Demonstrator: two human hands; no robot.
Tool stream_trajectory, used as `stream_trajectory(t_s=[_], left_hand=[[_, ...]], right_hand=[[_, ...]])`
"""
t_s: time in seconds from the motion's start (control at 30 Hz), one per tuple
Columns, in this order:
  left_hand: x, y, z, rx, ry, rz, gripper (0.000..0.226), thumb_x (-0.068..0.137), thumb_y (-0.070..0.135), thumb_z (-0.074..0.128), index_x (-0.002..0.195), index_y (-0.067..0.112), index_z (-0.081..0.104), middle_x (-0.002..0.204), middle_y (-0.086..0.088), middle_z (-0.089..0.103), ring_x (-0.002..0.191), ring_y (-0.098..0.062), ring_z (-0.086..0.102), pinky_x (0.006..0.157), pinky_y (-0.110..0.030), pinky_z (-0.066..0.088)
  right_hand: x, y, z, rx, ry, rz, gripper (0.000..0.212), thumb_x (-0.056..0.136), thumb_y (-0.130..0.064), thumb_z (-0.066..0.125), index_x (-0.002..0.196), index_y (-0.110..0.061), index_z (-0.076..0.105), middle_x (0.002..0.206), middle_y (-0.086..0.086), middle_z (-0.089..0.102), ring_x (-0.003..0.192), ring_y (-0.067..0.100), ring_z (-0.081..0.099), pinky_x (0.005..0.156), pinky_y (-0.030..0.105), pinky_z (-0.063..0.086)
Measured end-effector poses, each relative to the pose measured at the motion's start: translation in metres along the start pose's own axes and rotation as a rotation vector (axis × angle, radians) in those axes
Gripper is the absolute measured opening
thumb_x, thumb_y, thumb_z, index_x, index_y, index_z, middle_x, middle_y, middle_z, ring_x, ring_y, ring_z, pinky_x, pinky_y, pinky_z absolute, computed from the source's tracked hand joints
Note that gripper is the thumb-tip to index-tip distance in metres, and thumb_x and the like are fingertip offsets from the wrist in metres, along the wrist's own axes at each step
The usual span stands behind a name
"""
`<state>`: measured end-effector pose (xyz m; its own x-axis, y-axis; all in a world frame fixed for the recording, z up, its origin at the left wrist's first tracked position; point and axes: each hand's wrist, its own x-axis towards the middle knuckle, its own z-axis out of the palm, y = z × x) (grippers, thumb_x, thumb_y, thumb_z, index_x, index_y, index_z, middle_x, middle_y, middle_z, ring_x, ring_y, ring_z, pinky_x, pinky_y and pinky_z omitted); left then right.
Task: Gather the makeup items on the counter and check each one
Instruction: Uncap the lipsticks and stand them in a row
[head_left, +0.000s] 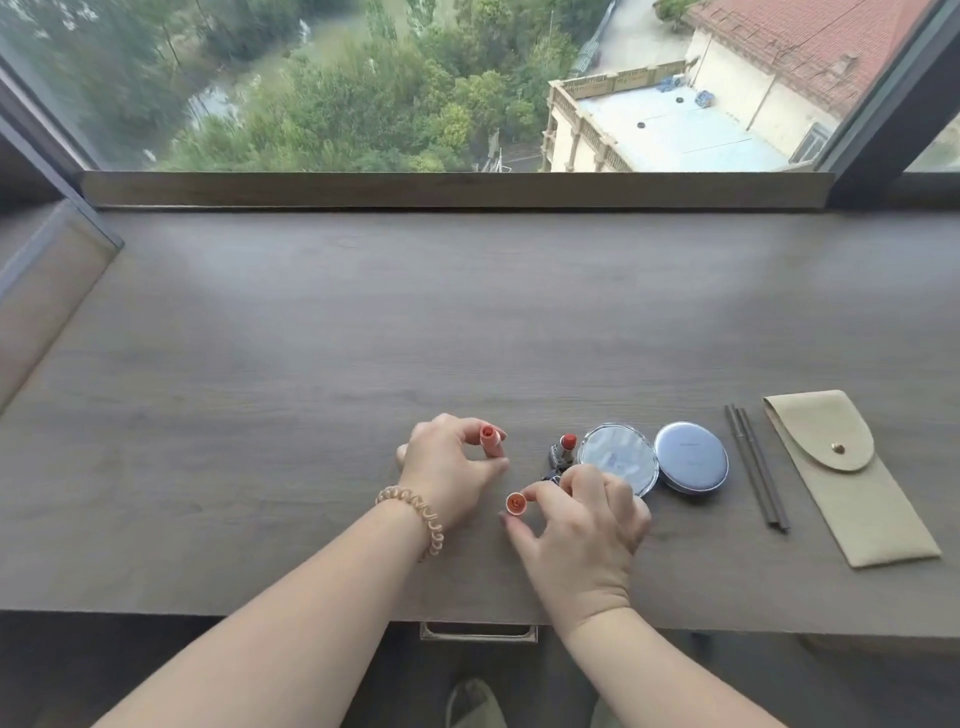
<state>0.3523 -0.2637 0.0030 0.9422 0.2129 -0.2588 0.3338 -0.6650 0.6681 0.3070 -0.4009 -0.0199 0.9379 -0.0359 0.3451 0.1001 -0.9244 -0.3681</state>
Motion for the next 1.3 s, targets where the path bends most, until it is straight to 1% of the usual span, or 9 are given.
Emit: stream_trajectory(t_s=[0.1,0.17,0.27,0.43,0.63,0.87,1.03,1.2,1.3], left_hand=[[0.013,0.005,0.005,0.072,-0.016,0.073,0.003,0.076,0.04,0.065,0.076,0.037,0.066,0.1,0.014,0.065,0.11,-0.009,0.046,0.089,-0.029,0.022],[0.019,0.005,0.011,0.12,-0.03,0.112,0.01,0.077,0.039,0.063,0.085,0.036,0.069,0.096,0.013,0.064,0.109,-0.009,0.046,0.089,-0.029,0.023],[0.023,0.003,0.016,0.171,-0.033,0.158,0.011,0.078,0.038,0.062,0.086,0.037,0.069,0.098,0.013,0.065,0.111,-0.01,0.046,0.091,-0.031,0.025],[0.023,-0.003,0.019,0.233,-0.055,0.211,0.017,0.08,0.039,0.063,0.095,0.036,0.07,0.098,0.01,0.065,0.112,-0.014,0.045,0.093,-0.034,0.028],[0.023,-0.004,0.019,0.206,-0.05,0.208,0.016,0.076,0.04,0.068,0.091,0.036,0.07,0.094,0.011,0.064,0.108,-0.014,0.044,0.085,-0.031,0.024],[0.023,-0.007,0.014,0.227,-0.045,0.196,0.016,0.079,0.049,0.061,0.091,0.041,0.068,0.09,0.014,0.06,0.106,-0.013,0.044,0.087,-0.032,0.026],[0.019,-0.009,0.008,0.224,-0.035,0.191,0.02,0.077,0.051,0.062,0.094,0.043,0.067,0.088,0.016,0.057,0.103,-0.01,0.044,0.084,-0.029,0.024],[0.018,-0.015,0.007,0.22,-0.055,0.155,0.024,0.076,0.042,0.066,0.1,0.043,0.065,0.087,0.018,0.055,0.106,-0.009,0.043,0.085,-0.029,0.023],[0.017,-0.018,0.007,0.215,-0.051,0.132,0.026,0.076,0.04,0.066,0.102,0.042,0.066,0.085,0.02,0.054,0.105,-0.008,0.042,0.084,-0.029,0.022]], right_hand=[[0.002,-0.001,0.004,-0.023,0.041,0.005,0.021,0.052,-0.046,0.077,0.061,-0.031,0.065,0.095,-0.007,0.047,0.094,0.02,0.039,0.084,0.036,0.025],[0.003,-0.003,0.008,-0.042,0.073,-0.003,0.017,0.056,-0.045,0.074,0.061,-0.032,0.064,0.115,-0.008,0.045,0.109,0.023,0.038,0.09,0.038,0.024],[0.004,-0.005,0.01,-0.066,0.102,-0.023,0.016,0.059,-0.045,0.072,0.058,-0.032,0.062,0.131,-0.008,0.042,0.121,0.024,0.034,0.093,0.04,0.023],[0.002,-0.004,0.014,-0.084,0.116,0.001,0.018,0.06,-0.046,0.071,0.056,-0.031,0.062,0.132,-0.008,0.042,0.124,0.024,0.033,0.096,0.04,0.021],[0.003,-0.004,0.02,-0.109,0.146,0.001,0.02,0.06,-0.046,0.074,0.058,-0.03,0.063,0.137,-0.006,0.04,0.127,0.027,0.032,0.103,0.041,0.013],[0.004,-0.002,0.027,-0.183,0.115,-0.064,0.024,0.063,-0.047,0.074,0.058,-0.029,0.06,0.142,-0.004,0.037,0.132,0.03,0.031,0.104,0.046,0.019],[0.005,-0.002,0.029,-0.195,0.124,-0.072,0.025,0.064,-0.048,0.074,0.059,-0.028,0.059,0.144,-0.003,0.036,0.133,0.03,0.03,0.105,0.047,0.017],[0.008,-0.003,0.027,-0.175,0.097,-0.059,0.027,0.056,-0.049,0.08,0.07,-0.033,0.064,0.144,-0.002,0.036,0.133,0.03,0.028,0.104,0.047,0.018],[0.009,-0.004,0.021,-0.15,0.08,-0.053,0.047,0.047,-0.053,0.083,0.088,-0.036,0.068,0.143,-0.002,0.033,0.133,0.03,0.027,0.106,0.045,0.012]])
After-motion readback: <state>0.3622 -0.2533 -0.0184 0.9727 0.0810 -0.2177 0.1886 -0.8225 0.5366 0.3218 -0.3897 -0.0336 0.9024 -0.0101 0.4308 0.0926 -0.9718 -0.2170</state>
